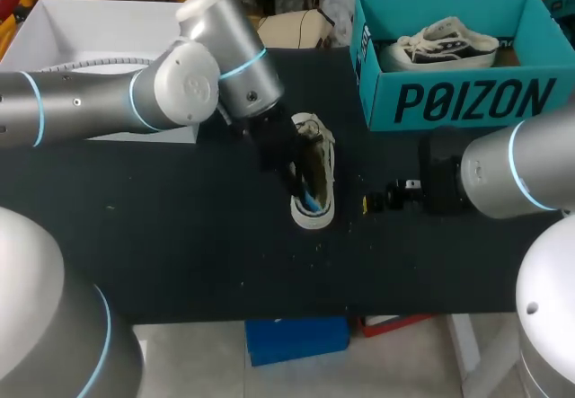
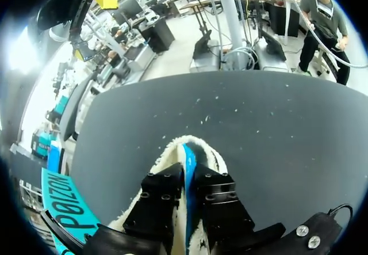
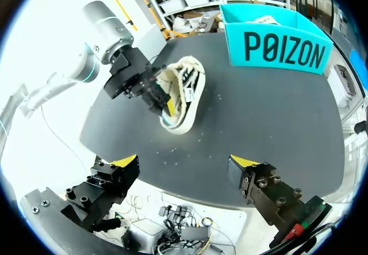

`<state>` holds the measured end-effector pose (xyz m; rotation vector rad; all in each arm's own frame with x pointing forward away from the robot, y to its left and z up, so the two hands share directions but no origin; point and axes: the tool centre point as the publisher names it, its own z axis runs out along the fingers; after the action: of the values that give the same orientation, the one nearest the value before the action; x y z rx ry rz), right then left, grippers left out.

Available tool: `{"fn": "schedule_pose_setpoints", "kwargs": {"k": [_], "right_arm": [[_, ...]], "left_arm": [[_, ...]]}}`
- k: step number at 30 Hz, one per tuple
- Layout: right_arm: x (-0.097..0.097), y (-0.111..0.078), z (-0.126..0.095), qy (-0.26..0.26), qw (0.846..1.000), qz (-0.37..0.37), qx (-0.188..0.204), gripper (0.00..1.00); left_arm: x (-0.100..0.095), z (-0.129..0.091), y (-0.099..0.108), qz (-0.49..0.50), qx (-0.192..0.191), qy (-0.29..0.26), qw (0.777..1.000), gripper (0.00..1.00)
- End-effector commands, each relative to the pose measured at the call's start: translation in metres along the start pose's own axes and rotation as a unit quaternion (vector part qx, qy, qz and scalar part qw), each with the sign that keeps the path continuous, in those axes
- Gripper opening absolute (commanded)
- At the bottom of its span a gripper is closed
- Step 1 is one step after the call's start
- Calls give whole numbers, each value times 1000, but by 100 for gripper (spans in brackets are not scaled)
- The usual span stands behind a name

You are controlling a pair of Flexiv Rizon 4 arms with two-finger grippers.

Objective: Take the shoe out of the shoebox, open the shoe tongue, remove and reinsert the insole, then place the shoe into the shoebox

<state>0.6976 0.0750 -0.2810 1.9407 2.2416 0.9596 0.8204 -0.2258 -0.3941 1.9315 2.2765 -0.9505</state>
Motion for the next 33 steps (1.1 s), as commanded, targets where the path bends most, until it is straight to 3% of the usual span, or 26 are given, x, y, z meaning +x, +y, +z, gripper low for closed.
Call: {"fn": "schedule_pose_setpoints", "kwargs": {"k": [1, 2, 4, 8, 13, 17, 20, 33], "right_arm": [[0, -1, 0, 1, 1000, 0, 0, 100], [0, -1, 0, 1, 1000, 0, 0, 100], [0, -1, 0, 1, 1000, 0, 0, 100], [0, -1, 0, 1, 1000, 0, 0, 100], [0, -1, 0, 1, 1000, 0, 0, 100], [0, -1, 0, 1, 1000, 0, 0, 100], [0, -1, 0, 1, 1000, 0, 0, 100], [0, -1, 0, 1, 1000, 0, 0, 100]], "left_arm": [[-3, -2, -2, -2, 1, 7, 1000, 34], [-2, -7, -6, -2, 2, 7, 1000, 44], [-4, -18, -14, 1, 4, 3, 1000, 46], [-8, -40, -29, 16, -14, 6, 1000, 40], [-9, -50, -29, 17, -39, 12, 999, 30], [-9, -42, -21, 12, -54, 40, 998, 17], [-6, -33, -13, 10, -58, 61, 996, 0], [6, -4, 11, 3, -69, 110, 991, 0]]}}
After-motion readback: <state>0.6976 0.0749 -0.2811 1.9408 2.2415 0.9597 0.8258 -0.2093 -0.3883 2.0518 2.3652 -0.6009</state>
